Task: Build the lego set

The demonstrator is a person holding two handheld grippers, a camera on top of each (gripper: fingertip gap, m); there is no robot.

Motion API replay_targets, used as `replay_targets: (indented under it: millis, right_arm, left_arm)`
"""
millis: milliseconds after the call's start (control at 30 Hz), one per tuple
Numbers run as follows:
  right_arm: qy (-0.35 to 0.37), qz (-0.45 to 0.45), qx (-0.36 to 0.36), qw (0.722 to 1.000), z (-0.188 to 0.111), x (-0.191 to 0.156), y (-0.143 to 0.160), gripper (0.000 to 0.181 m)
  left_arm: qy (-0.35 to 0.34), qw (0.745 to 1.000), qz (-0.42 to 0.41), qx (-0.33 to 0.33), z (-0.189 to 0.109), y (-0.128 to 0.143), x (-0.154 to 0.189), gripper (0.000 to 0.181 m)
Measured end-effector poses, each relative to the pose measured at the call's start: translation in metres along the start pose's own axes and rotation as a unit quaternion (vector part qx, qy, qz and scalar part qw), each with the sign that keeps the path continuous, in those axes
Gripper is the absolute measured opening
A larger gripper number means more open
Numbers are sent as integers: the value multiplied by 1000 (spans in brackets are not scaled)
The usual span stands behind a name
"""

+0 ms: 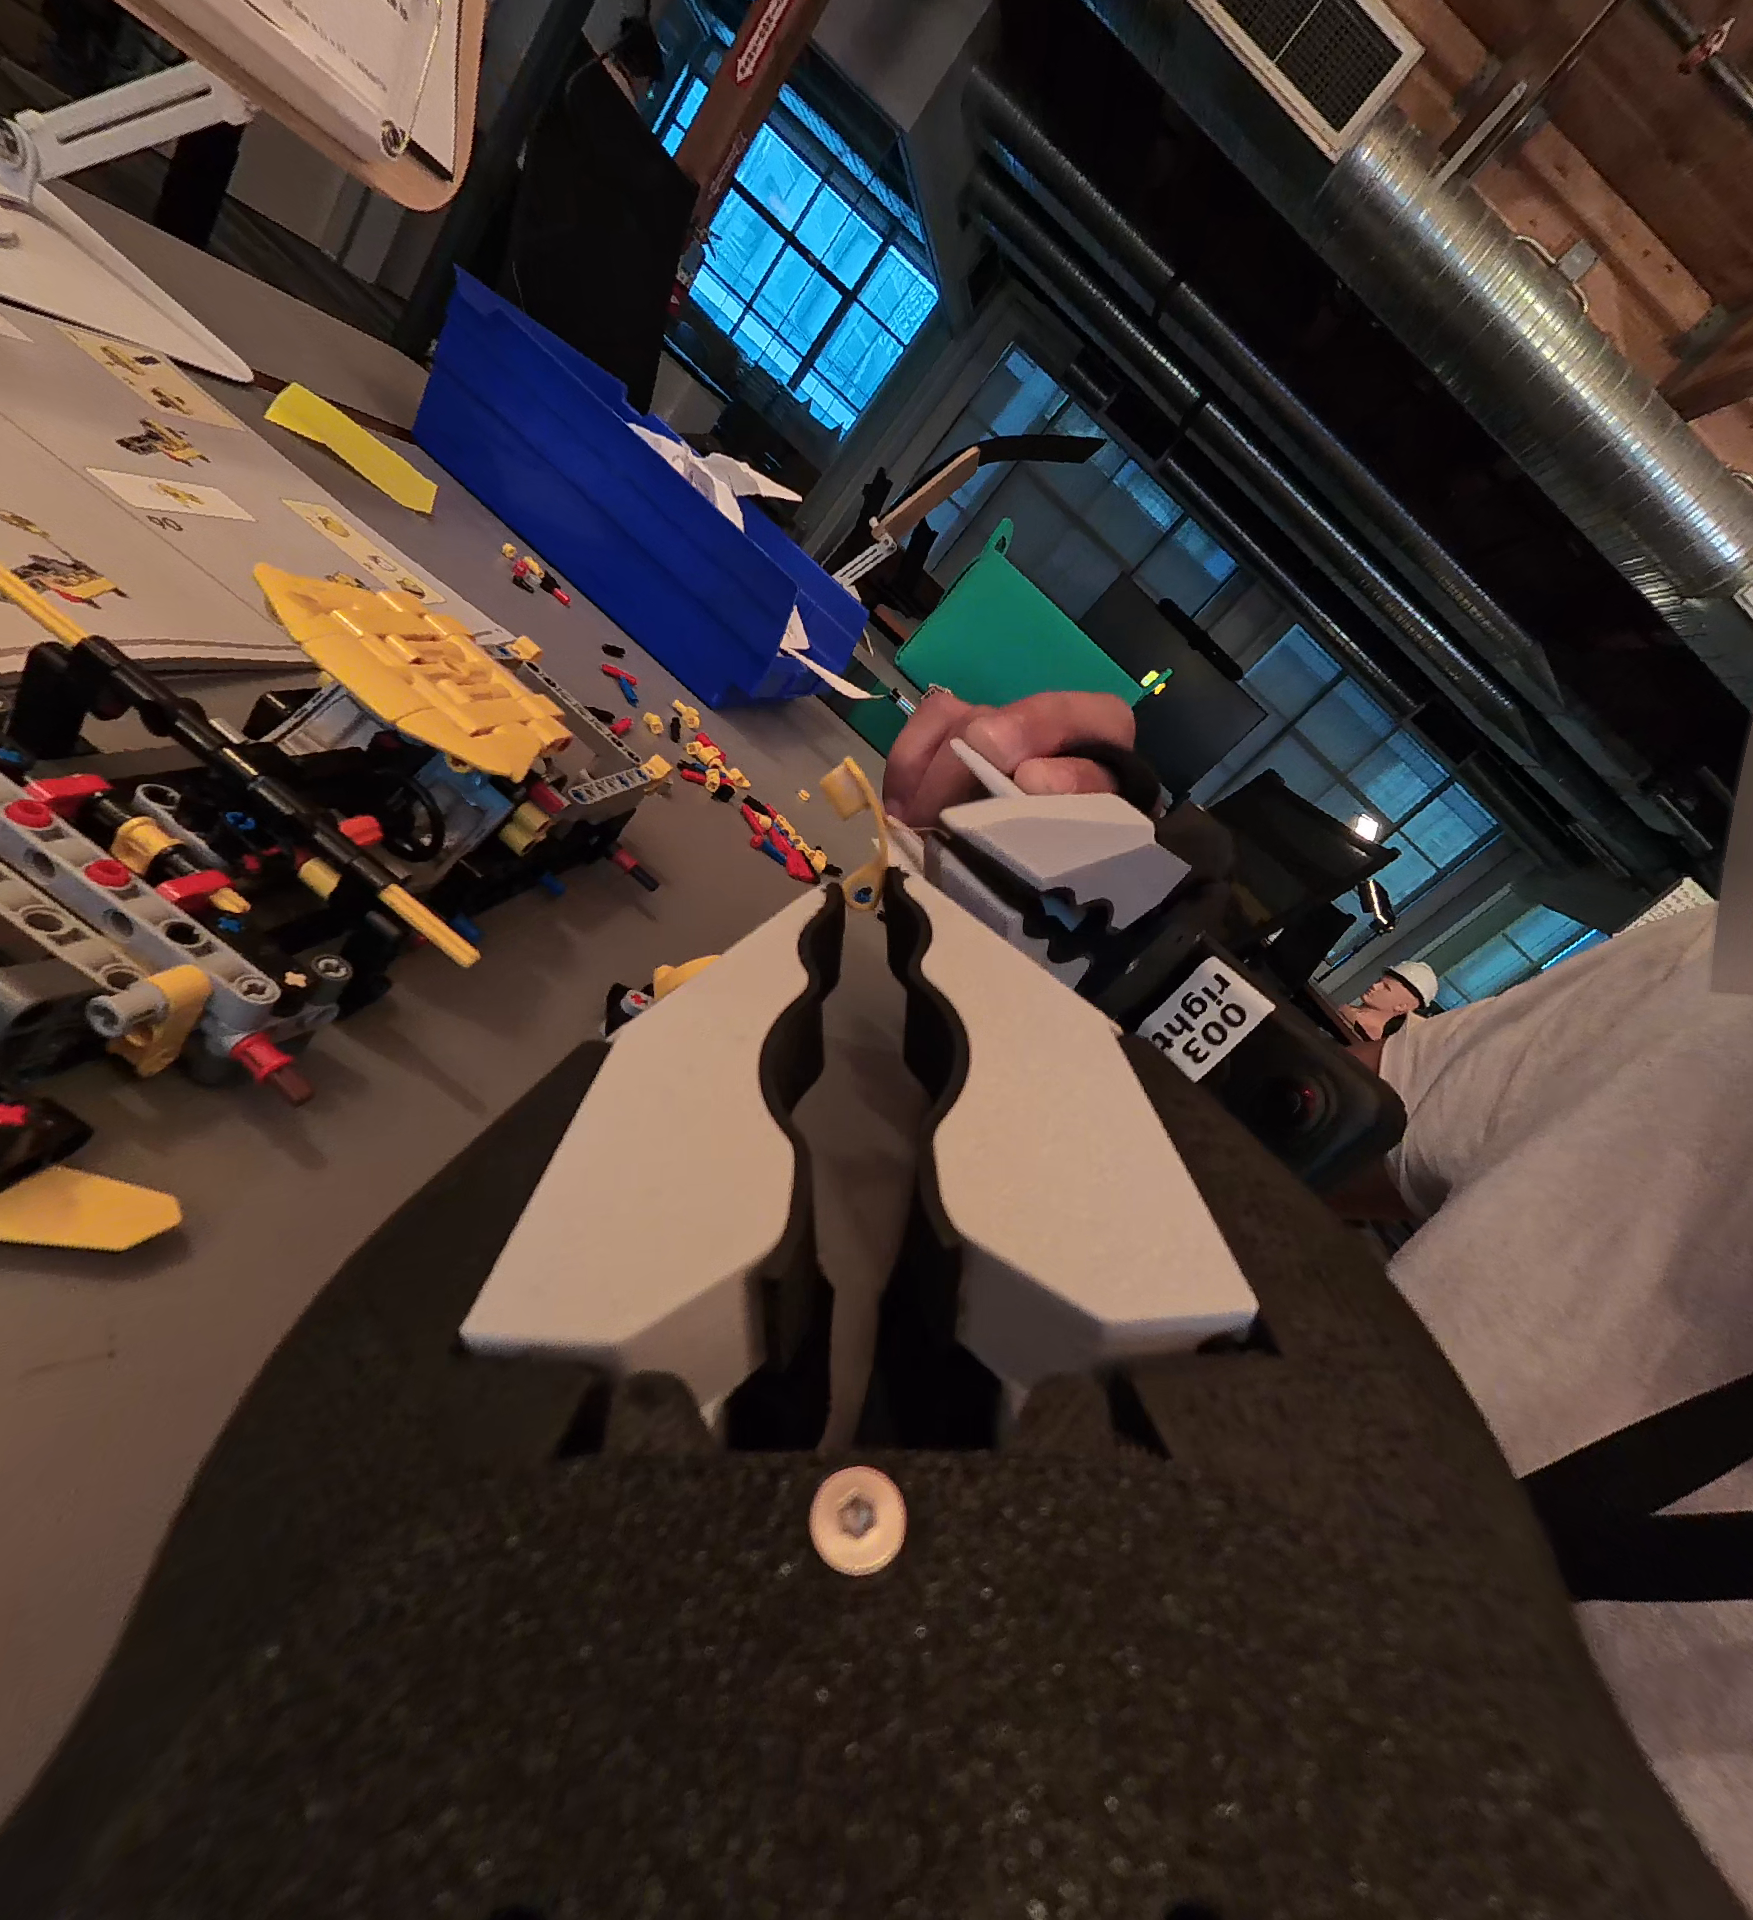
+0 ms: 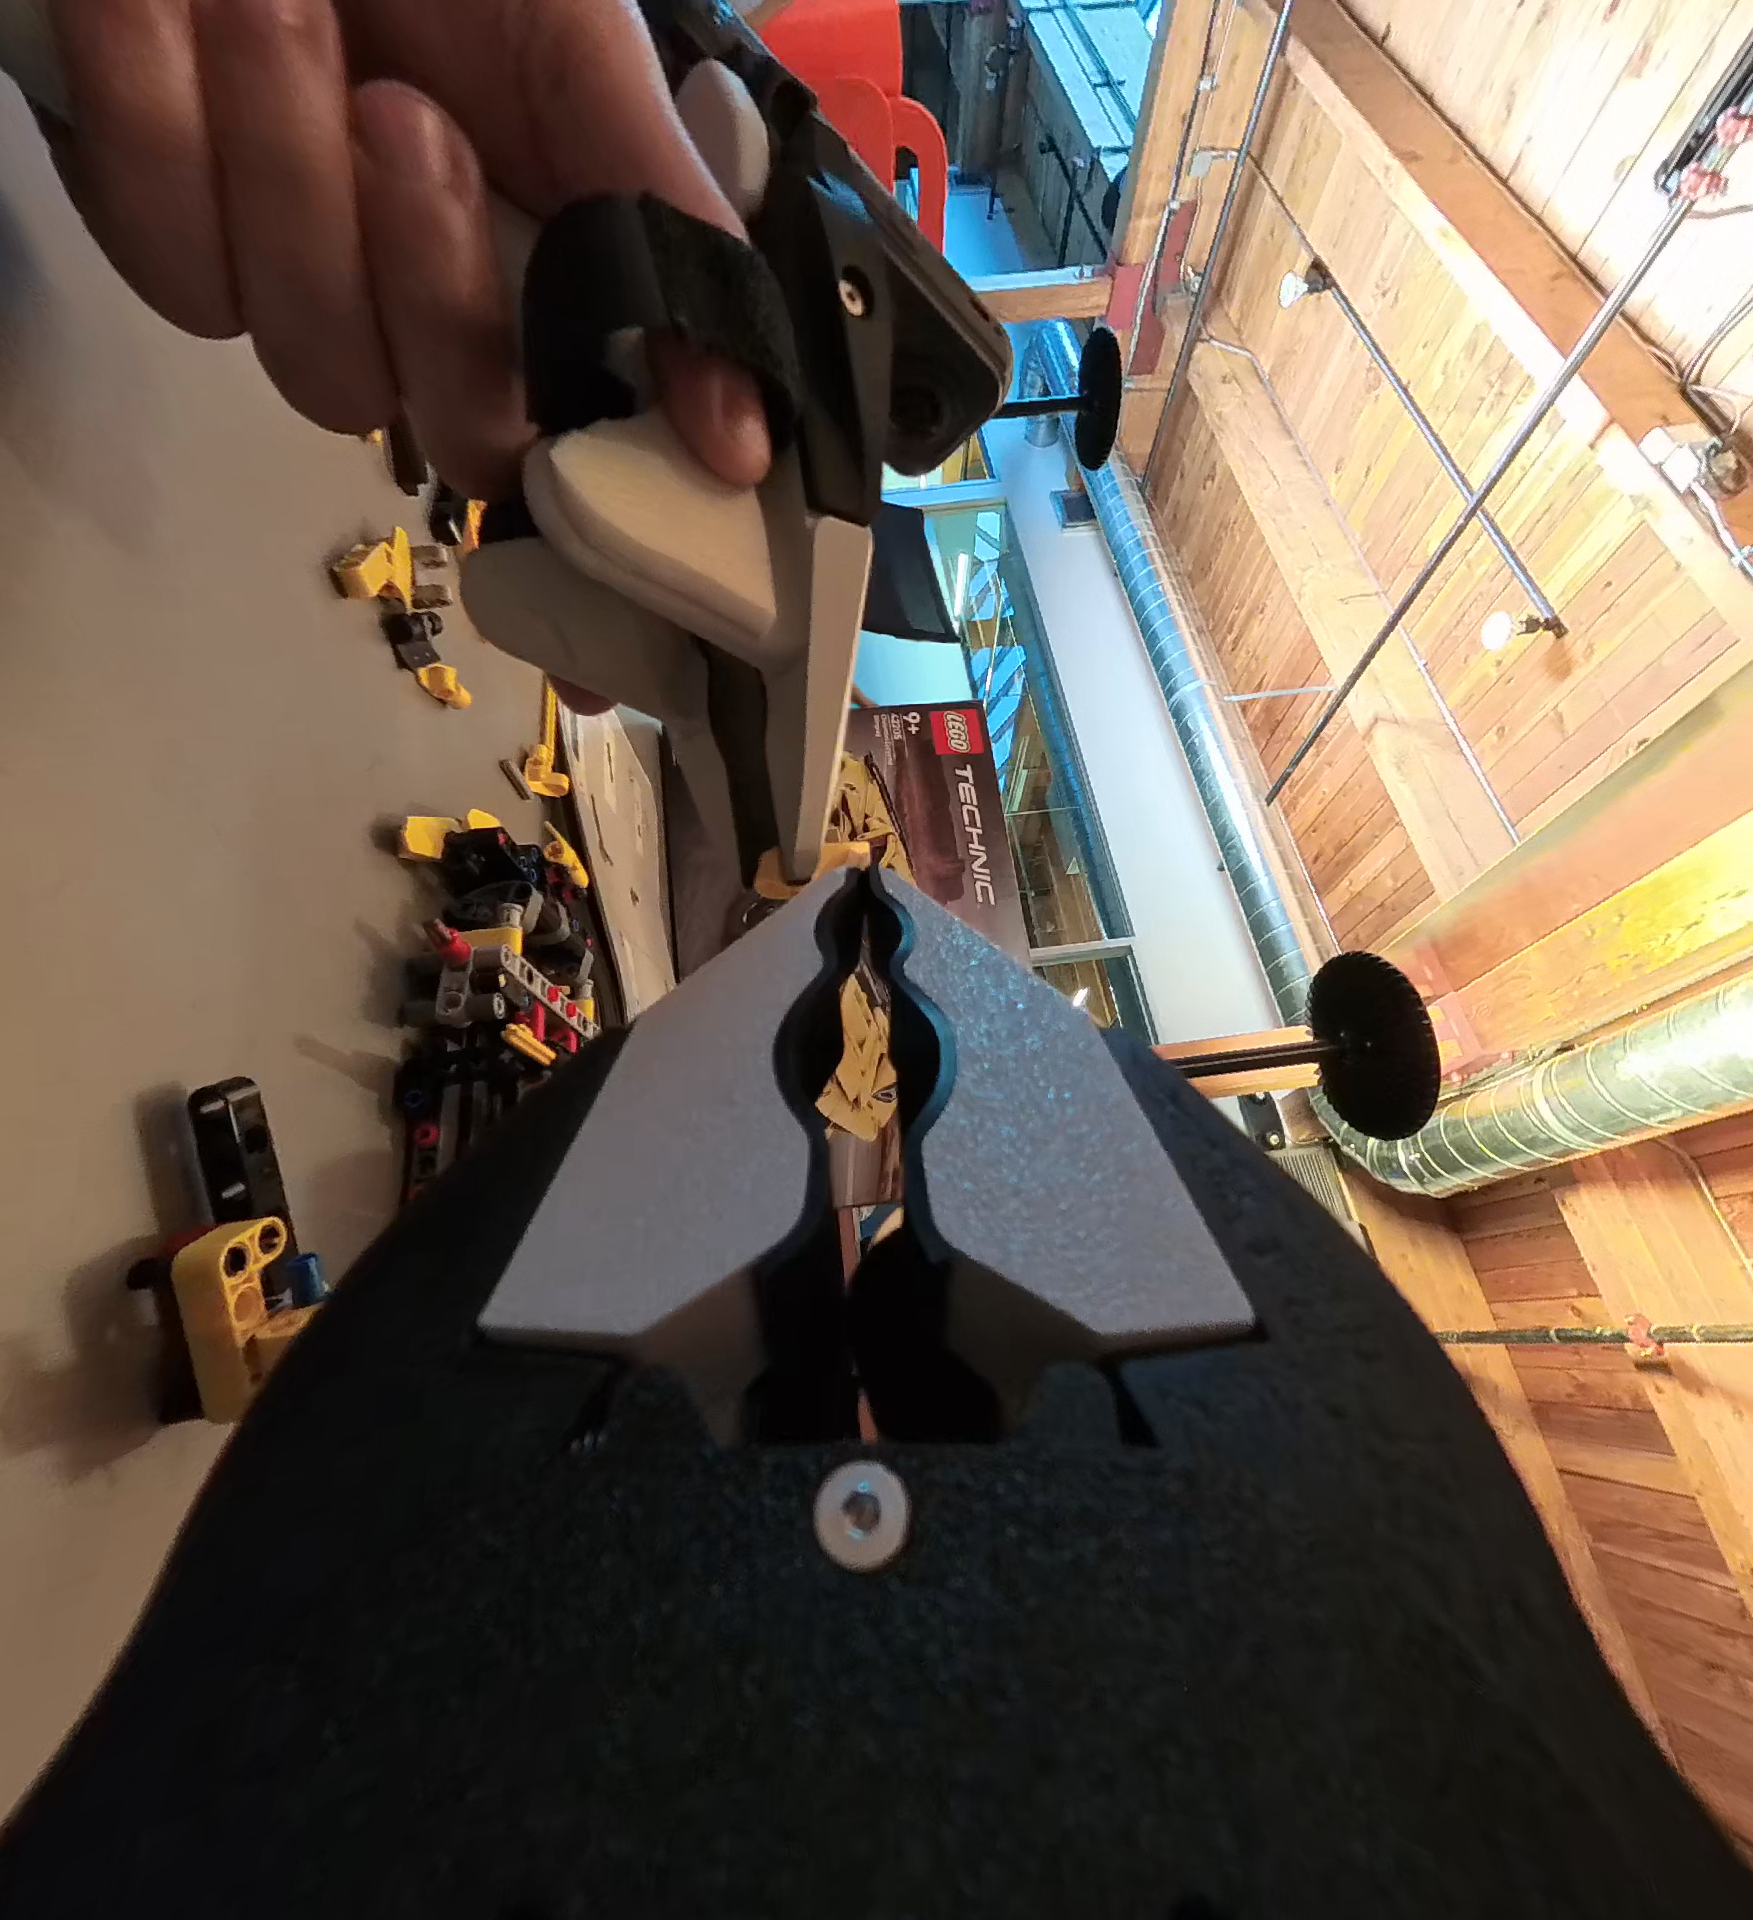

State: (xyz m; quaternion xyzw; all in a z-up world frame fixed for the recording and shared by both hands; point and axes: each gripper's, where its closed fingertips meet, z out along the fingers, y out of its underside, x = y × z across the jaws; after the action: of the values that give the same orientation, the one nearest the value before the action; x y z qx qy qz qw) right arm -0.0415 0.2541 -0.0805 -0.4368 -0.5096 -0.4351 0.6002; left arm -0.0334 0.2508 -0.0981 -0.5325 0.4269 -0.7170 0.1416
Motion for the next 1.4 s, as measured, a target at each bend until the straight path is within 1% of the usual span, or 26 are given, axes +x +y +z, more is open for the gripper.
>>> replay_targets:
  millis: [567, 767, 1000, 1267, 1400]
  right_arm:
    - [-3, 25, -10, 1000, -1, 3, 6, 0]
    - [-5, 33, -2, 999, -2, 0, 4, 0]
    - [-32, 98, 6, 995, -2, -4, 4, 0]
    - [-31, 109, 10, 994, -3, -6, 3, 0]
    - [-36, 149, -6, 988, -5, -7, 3, 0]
  left_arm:
    - [-4, 1000, 11, -4, 0, 1, 0, 8]
    - [-3, 1000, 5, -3, 0, 1, 0, 8]
    - [8, 1000, -12, -2, 0, 0, 0, 7]
    - [5, 1000, -18, -5, 0, 1, -2, 7]
    - [3, 1000, -16, -9, 1, 2, -2, 7]
